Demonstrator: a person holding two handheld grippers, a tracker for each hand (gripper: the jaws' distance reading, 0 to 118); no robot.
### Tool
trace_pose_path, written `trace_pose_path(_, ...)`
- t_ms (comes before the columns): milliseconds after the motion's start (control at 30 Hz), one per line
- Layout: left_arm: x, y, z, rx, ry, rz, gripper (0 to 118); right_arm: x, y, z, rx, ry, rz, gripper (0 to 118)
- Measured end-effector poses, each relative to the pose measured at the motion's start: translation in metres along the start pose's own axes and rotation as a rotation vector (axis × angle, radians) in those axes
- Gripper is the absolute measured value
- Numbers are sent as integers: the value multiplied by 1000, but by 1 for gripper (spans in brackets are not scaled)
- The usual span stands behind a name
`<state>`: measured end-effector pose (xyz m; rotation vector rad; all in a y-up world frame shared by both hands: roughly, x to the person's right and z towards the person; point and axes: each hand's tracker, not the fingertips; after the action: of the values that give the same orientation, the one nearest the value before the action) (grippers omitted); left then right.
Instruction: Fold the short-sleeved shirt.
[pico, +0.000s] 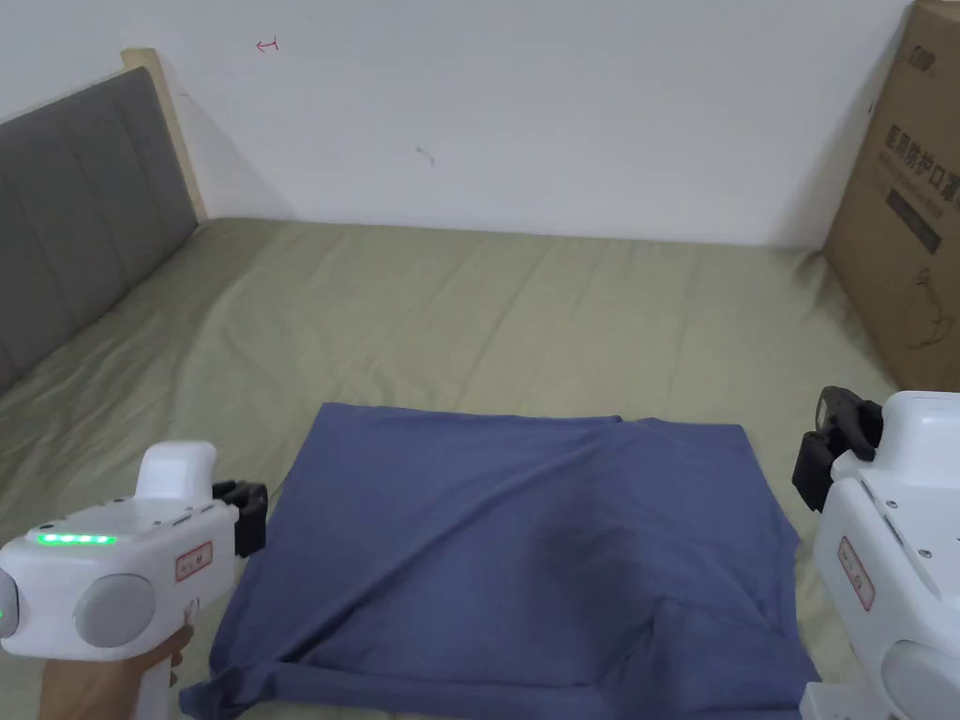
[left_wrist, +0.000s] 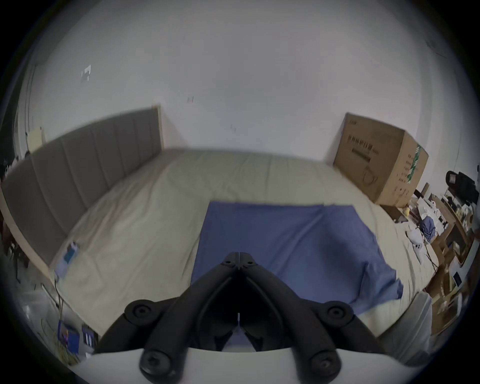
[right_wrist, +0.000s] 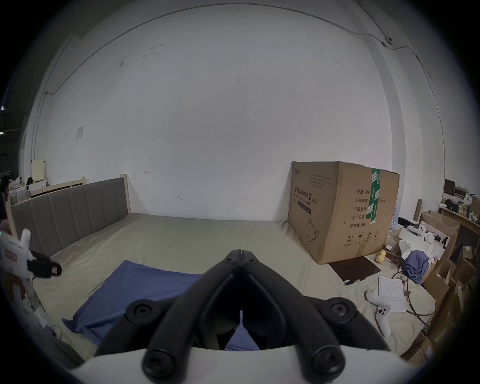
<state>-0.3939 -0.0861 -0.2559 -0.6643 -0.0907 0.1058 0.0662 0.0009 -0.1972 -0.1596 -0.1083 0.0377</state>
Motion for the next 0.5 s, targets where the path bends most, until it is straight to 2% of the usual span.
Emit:
trace_pose_path(33,-6,-10,-3,-29,8,20,5,0,-2,-1,-6,2,-3,0)
trace_pose_path(67,-15,-19,-8,-71,24,50,16,0,-4,-2,-15,4,-4,0)
trace_pose_path(133,-30,-34,-17,-144,11,103,63,-1,-8,-4,-29,5,-6,0)
trace_pose_path(167,-34,-44,-21,-190,15,114,63,-2,-11,-5,-36,4,-7,0)
trace_pose_path(200,-39,-52,-26,-227,37,113,72,-2,-13,-5,-46,6,-6,0)
trace_pose_path(267,-44,-70,-35,-286,73,102,103,-2,-18,-6,-61,5,-3,0)
trace_pose_path(300,-45,-79,-37,-290,75,103,108,-1,-20,-7,-71,4,-2,0)
trace_pose_path(433,-56,-101,-52,-358,135,123,108,4,-30,-9,-110,1,-5,0)
trace_pose_path(500,-57,-109,-60,-364,137,112,102,6,-36,-7,-127,-8,-4,0)
